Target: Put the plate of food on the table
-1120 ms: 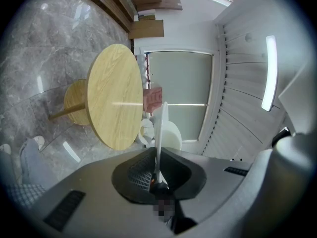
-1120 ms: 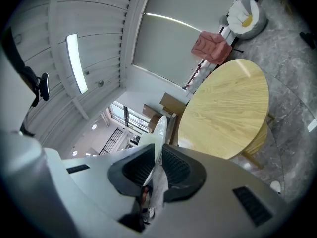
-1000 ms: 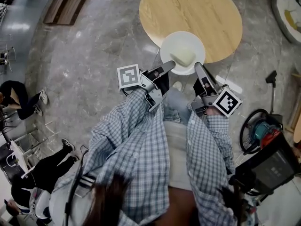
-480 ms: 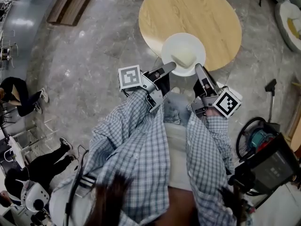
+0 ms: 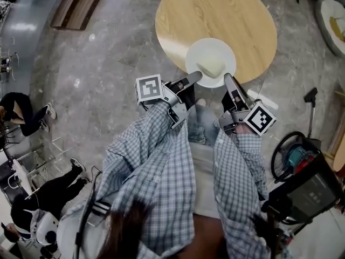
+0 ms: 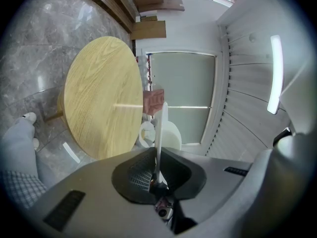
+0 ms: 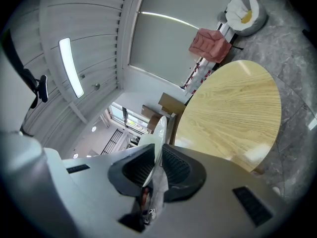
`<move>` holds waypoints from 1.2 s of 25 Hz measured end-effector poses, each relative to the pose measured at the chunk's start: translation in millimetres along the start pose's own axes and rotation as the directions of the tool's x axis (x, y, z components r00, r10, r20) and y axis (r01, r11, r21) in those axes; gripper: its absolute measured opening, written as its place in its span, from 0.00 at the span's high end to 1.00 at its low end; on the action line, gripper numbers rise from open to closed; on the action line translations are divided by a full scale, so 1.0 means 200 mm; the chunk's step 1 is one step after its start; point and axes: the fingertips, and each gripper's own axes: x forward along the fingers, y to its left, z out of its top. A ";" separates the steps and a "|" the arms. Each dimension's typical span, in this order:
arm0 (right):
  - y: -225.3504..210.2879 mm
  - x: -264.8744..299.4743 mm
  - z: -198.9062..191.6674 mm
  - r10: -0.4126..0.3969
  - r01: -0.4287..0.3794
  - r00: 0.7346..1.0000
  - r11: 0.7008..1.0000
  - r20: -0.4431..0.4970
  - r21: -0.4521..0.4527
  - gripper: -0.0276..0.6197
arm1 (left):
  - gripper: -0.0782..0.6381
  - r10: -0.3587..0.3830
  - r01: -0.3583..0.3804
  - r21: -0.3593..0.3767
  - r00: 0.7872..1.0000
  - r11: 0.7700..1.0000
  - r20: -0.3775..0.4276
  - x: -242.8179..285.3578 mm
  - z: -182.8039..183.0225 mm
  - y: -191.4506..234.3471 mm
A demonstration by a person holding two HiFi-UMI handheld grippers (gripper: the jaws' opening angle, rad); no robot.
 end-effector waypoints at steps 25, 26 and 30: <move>-0.26 0.54 0.27 -0.133 0.130 0.990 0.990 0.052 0.056 0.87 | 0.86 0.076 -0.078 -0.005 0.986 0.997 -0.145 0.32 0.61 0.17; -0.27 0.54 0.27 -0.139 0.136 0.989 0.989 0.055 0.057 0.87 | 0.86 0.077 -0.078 -0.001 0.985 0.997 -0.153 0.33 0.62 0.18; -0.29 0.51 0.26 -0.175 0.170 0.982 0.983 0.066 0.067 0.87 | 0.86 0.081 -0.083 -0.005 0.981 0.996 -0.174 0.33 0.60 0.18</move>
